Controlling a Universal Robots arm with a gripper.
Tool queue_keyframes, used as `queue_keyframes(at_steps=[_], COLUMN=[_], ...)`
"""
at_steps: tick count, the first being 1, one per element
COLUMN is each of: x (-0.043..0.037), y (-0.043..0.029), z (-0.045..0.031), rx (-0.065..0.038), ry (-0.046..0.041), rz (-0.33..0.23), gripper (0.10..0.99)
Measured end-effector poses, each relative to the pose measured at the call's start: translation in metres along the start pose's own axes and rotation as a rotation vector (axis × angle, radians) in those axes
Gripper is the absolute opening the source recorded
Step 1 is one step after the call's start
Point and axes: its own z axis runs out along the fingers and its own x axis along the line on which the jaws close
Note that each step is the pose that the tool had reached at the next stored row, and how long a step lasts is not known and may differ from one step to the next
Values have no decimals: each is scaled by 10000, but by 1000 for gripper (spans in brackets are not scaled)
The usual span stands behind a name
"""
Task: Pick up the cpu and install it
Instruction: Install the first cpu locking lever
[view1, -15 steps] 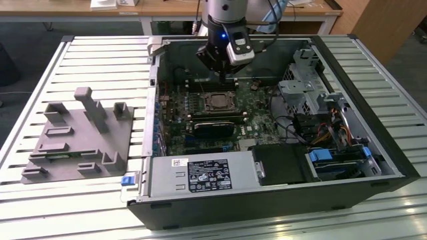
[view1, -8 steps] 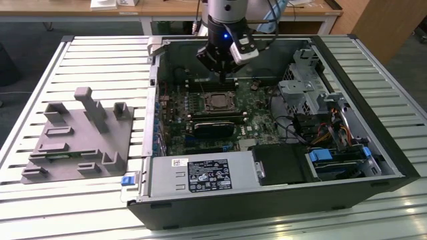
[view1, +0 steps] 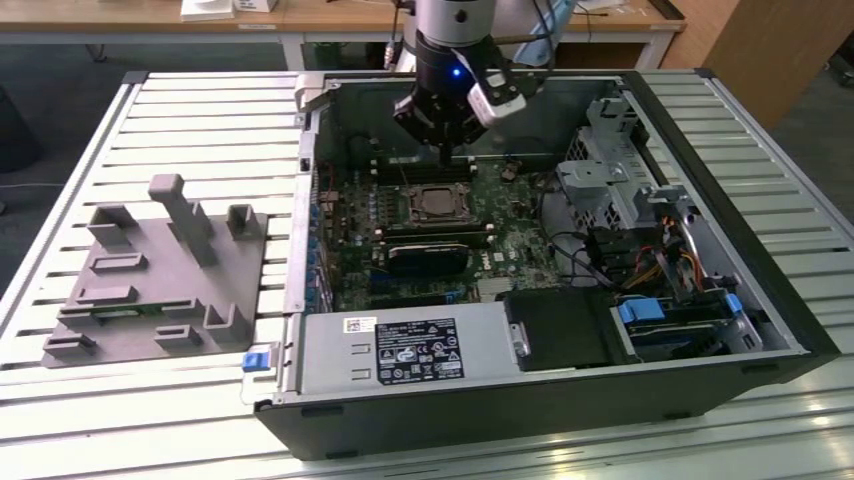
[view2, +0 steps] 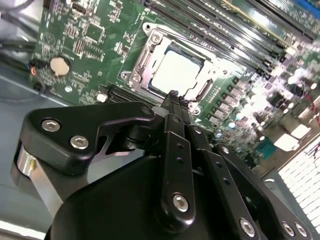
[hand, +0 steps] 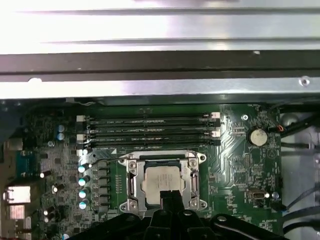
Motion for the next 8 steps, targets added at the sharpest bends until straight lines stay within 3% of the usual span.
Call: queue_keyframes(at_steps=[5,8], x=[0,5], y=[0,0], z=[2,4], rx=[-25,-31], ry=[18,21], rz=[-816,-961], gripper=[106,106])
